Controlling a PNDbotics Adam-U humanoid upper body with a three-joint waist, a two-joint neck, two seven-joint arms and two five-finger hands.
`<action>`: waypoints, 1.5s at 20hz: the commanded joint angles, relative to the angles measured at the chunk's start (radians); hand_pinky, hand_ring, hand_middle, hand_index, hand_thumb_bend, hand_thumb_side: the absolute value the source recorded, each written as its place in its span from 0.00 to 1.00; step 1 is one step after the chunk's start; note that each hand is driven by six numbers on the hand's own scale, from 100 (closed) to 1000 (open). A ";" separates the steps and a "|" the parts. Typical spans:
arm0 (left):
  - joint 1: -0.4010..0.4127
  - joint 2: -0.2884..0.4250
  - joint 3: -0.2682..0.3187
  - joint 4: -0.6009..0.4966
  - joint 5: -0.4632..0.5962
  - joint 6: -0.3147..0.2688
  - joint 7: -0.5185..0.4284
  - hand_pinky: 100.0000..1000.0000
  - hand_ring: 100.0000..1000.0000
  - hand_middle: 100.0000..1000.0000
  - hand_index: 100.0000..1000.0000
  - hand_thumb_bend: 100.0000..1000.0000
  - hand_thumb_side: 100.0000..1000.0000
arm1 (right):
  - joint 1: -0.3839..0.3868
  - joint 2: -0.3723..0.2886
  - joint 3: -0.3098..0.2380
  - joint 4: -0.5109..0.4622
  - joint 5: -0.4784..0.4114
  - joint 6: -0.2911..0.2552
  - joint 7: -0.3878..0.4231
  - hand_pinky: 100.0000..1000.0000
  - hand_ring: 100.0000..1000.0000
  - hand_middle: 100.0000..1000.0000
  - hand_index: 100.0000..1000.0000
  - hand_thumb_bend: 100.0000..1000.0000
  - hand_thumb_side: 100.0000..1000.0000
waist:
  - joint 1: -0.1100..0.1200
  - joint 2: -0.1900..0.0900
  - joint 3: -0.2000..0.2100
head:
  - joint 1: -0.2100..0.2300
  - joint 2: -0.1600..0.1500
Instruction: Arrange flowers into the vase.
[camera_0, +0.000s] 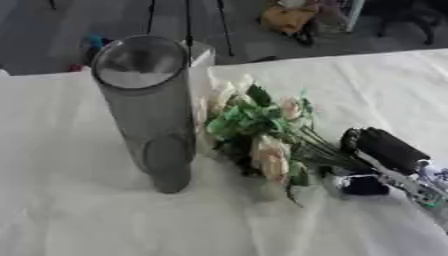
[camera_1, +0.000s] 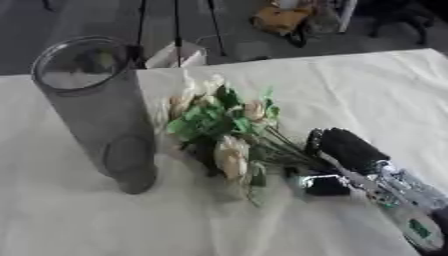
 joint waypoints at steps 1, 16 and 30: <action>-0.005 0.010 -0.006 -0.016 -0.005 -0.001 -0.005 0.52 0.54 0.77 0.90 0.00 1.00 | -0.007 -0.032 -0.022 -0.007 -0.028 0.002 -0.042 0.00 0.00 0.00 0.00 0.45 0.61 | -0.008 -0.004 0.000 | 0.003 -0.011; -0.004 0.020 -0.008 -0.016 -0.004 0.003 -0.012 0.51 0.54 0.77 0.90 0.00 1.00 | 0.026 -0.049 -0.055 -0.098 -0.241 0.067 -0.283 0.00 0.00 0.00 0.00 0.55 0.61 | -0.010 -0.024 -0.011 | 0.021 -0.006; 0.000 0.034 -0.008 -0.016 -0.001 0.006 -0.012 0.51 0.54 0.76 0.90 0.00 0.99 | 0.010 -0.077 -0.125 -0.244 -0.574 0.129 -0.415 0.00 0.00 0.00 0.00 0.45 0.61 | -0.012 -0.051 -0.022 | 0.040 0.002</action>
